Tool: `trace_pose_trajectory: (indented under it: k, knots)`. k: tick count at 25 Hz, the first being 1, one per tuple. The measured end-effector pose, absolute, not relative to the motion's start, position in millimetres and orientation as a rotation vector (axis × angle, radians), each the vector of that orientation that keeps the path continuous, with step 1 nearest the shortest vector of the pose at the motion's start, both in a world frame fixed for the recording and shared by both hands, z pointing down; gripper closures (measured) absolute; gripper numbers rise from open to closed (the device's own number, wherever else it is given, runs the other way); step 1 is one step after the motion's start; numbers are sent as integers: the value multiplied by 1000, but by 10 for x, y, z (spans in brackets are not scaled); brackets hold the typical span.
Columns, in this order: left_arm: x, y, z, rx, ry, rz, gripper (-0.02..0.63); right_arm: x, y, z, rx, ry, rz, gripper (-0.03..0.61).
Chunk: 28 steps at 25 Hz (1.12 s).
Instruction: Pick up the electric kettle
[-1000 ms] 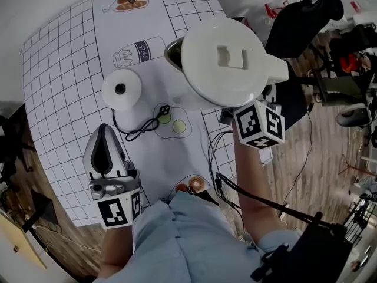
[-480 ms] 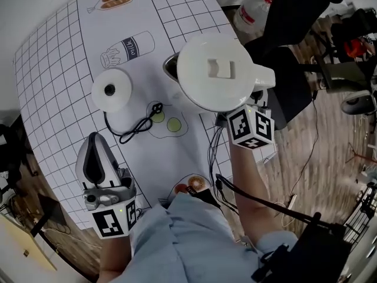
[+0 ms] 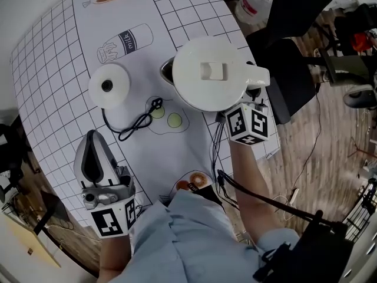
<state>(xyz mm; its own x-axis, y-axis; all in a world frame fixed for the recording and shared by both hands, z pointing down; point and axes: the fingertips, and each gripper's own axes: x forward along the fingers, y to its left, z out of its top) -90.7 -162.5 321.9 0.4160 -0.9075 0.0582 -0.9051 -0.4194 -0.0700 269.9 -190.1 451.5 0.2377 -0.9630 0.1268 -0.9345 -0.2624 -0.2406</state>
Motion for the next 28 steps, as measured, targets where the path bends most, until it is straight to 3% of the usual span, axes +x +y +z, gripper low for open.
trace_pose_trajectory:
  k: [16, 21, 28]
  knots:
    - [-834, -1520, 3172, -2613, 1678, -131, 614, 2655, -1843, 4597, -2381, 1885, -318, 506]
    - [-774, -1440, 3083, -2603, 1662, -120, 614, 2653, -1771, 4603, -2380, 1871, -350, 440]
    - [-683, -1229, 3029, -2593, 1644, -116, 614, 2552, -1459, 4623, -2370, 1916, -374, 414]
